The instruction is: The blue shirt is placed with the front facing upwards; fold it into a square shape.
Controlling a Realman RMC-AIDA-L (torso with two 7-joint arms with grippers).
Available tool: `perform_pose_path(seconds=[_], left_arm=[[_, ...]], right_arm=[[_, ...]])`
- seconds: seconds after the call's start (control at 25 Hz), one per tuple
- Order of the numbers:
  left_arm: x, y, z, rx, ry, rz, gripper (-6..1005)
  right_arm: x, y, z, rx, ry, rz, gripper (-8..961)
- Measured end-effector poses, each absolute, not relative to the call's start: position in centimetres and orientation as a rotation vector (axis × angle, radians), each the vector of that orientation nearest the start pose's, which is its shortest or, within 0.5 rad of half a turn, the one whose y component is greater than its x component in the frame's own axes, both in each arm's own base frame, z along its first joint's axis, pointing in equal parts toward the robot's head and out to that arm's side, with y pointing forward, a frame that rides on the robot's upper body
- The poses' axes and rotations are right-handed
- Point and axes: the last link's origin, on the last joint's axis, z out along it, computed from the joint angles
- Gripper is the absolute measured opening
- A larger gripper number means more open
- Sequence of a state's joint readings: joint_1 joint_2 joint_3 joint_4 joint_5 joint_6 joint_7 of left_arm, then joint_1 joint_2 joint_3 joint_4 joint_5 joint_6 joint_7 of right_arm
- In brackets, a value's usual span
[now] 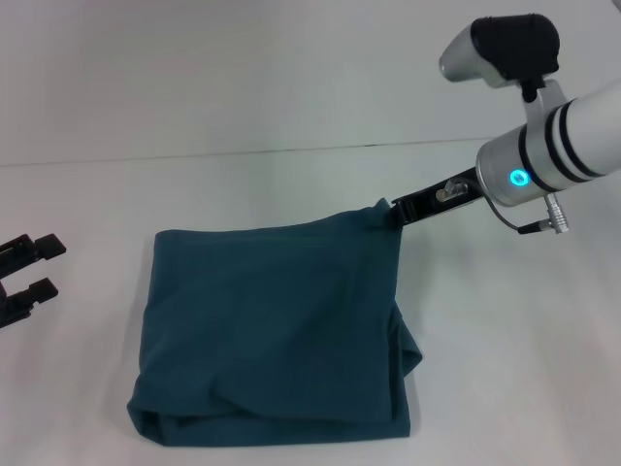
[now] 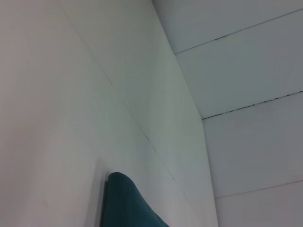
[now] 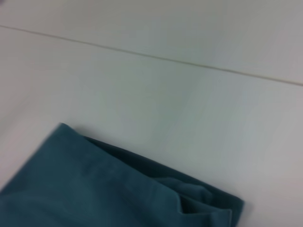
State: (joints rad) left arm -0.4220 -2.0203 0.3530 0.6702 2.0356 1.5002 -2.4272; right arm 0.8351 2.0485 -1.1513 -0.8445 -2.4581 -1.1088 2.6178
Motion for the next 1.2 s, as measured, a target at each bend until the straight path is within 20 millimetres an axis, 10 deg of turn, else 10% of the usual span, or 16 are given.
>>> perform_pose_path(seconds=[0.96,1.2], left_arm=[[-34.2,31.2,6.7,2.014,2.424,1.304,786],[-34.1,31.1,6.6,2.012,2.42,1.303,785]], right_arm=[[19.3,45.8,-2.2,-2.186,1.258,0.053,63],[20.6,46.8,0.6,-2.071,1.353,0.134,337]])
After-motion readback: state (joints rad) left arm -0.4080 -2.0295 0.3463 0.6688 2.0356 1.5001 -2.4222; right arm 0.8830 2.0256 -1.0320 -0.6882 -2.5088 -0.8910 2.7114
